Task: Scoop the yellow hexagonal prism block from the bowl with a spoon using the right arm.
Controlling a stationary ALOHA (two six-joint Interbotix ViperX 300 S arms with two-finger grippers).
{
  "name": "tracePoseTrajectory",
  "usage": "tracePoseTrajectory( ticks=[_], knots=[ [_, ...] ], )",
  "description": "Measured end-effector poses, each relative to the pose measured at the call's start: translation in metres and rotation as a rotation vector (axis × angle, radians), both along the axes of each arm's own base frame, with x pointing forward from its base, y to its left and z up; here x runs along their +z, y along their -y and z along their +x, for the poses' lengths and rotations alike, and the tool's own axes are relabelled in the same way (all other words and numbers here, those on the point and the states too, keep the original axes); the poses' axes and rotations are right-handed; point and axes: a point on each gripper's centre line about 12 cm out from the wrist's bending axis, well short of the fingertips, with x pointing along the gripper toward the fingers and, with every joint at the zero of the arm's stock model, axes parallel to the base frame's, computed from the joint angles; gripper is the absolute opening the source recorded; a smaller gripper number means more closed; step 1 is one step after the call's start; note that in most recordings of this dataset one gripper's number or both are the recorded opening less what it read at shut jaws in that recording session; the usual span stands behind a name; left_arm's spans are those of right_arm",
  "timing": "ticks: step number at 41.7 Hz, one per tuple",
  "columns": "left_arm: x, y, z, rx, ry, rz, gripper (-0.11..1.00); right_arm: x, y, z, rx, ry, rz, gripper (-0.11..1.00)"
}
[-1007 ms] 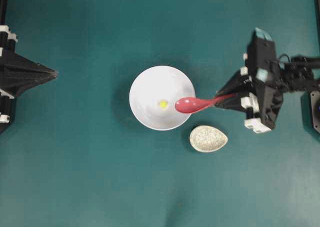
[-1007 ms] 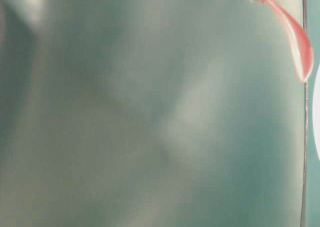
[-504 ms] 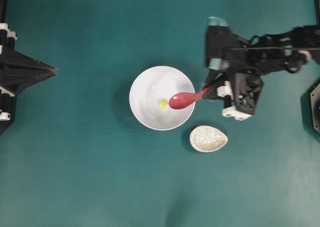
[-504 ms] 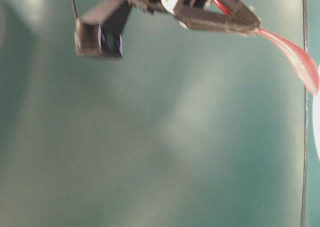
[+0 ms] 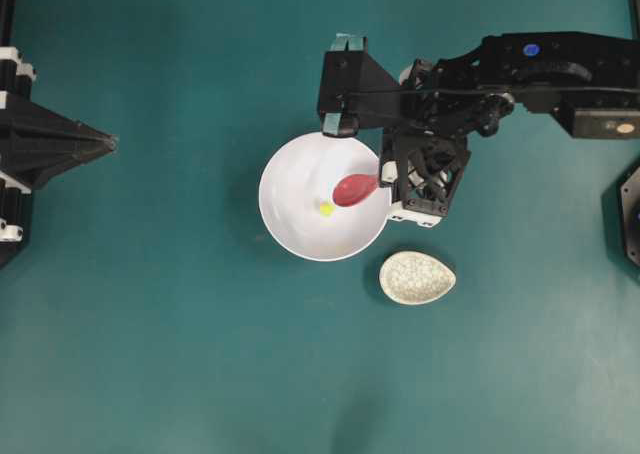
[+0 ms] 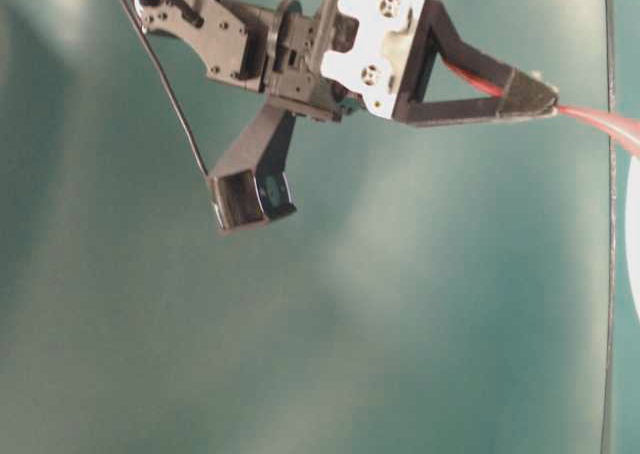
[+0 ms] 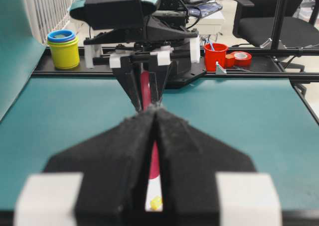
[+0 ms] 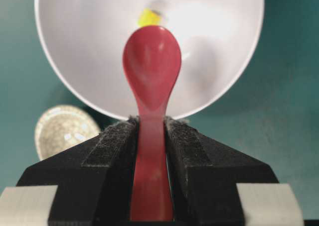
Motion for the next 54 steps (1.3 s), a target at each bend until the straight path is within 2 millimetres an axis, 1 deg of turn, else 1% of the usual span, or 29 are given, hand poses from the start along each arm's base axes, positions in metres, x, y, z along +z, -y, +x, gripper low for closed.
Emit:
tracePoseTrajectory(
  ticks=[11, 19, 33, 39, 54],
  knots=[
    [0.0, 0.0, 0.0, 0.002, 0.0, 0.002, 0.0, -0.006, -0.002, 0.002, 0.001, -0.024, 0.005, 0.24],
    [0.0, 0.0, 0.0, 0.0, 0.0, 0.002, 0.0, -0.016, -0.009, 0.005, 0.019, -0.051, 0.008, 0.24],
    [0.0, 0.0, 0.0, 0.002, 0.0, 0.002, 0.0, -0.033, -0.01, 0.01, 0.022, -0.086, 0.013, 0.24],
    [0.0, 0.0, 0.0, 0.002, 0.0, 0.002, 0.0, -0.04, -0.012, 0.015, 0.025, -0.069, 0.007, 0.24],
    [0.0, 0.0, 0.0, 0.002, 0.0, 0.002, 0.0, -0.048, -0.008, 0.033, 0.009, 0.038, -0.019, 0.24]
  ],
)
